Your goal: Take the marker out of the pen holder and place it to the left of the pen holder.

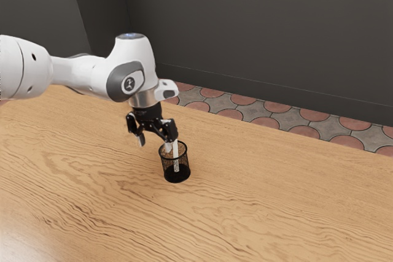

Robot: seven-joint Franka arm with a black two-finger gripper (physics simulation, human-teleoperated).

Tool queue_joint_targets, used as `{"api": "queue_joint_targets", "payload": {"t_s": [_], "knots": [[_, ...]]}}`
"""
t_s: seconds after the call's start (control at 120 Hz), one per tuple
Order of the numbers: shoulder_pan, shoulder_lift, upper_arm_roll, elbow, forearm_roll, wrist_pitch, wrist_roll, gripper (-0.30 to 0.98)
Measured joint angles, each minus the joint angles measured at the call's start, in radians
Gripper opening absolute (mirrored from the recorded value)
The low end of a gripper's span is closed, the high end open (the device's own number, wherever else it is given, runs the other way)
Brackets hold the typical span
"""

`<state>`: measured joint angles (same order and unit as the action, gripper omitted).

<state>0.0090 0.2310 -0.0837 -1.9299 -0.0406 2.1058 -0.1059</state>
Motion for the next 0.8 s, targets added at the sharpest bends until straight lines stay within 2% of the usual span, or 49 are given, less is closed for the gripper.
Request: {"api": "queue_joint_targets", "payload": {"t_s": [0.217, 0.542, 0.8], "knots": [[0.002, 0.037, -0.005, 0.002, 0.009, 0.154, 0.032, 0.64], [0.002, 0.103, -0.005, 0.036, 0.016, 0.304, 0.082, 0.63], [0.002, 0.115, -0.006, 0.039, 0.008, 0.363, 0.109, 0.4]]}}
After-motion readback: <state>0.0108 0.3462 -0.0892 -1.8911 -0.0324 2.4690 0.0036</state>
